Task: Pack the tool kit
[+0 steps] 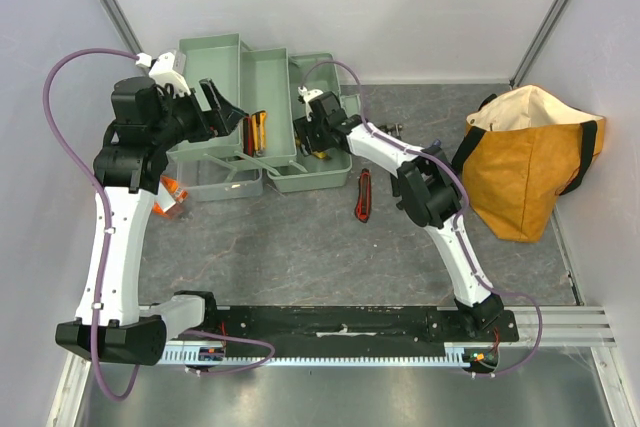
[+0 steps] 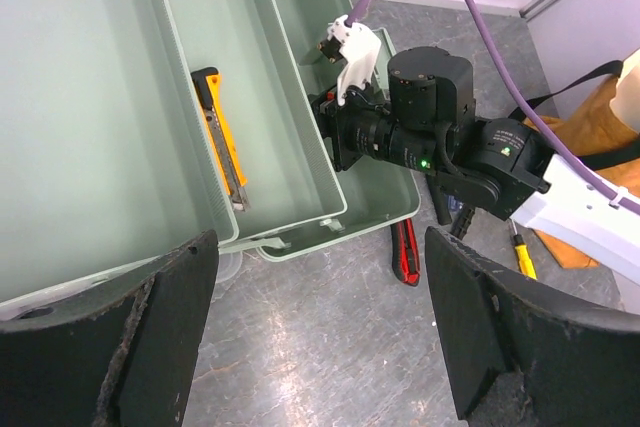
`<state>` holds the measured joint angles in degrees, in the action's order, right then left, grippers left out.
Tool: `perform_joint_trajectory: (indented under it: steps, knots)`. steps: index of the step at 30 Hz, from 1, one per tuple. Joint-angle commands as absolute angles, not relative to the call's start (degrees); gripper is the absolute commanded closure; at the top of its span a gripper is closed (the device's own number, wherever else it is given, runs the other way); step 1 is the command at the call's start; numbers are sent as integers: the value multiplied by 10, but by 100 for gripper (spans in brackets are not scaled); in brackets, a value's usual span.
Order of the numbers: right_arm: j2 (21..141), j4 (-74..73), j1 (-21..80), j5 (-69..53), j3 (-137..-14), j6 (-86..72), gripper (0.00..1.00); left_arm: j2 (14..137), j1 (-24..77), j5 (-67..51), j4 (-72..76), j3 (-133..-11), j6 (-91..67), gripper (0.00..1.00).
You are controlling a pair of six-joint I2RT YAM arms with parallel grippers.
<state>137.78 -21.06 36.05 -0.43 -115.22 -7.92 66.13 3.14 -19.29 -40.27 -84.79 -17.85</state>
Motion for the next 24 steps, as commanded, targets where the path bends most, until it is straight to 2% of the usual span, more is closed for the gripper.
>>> perform_joint_trajectory:
  steps: [1,8,12,18,24]
  knots:
    - [1412,-182,366,-27,-1156,-74,30,661,34,-178,-393,-867,-148,11]
    - [1385,-94,368,-45,-1057,-105,35,660,34,-171,-395,-867,-144,11]
    - [1382,-82,375,-12,-1042,-106,40,659,34,-171,-395,-867,-142,11]
    - [1377,-83,377,65,-1046,-136,68,656,34,-171,-395,-866,-142,11]
    - [1359,-81,376,90,-1054,-152,85,655,33,-171,-395,-865,-142,11]
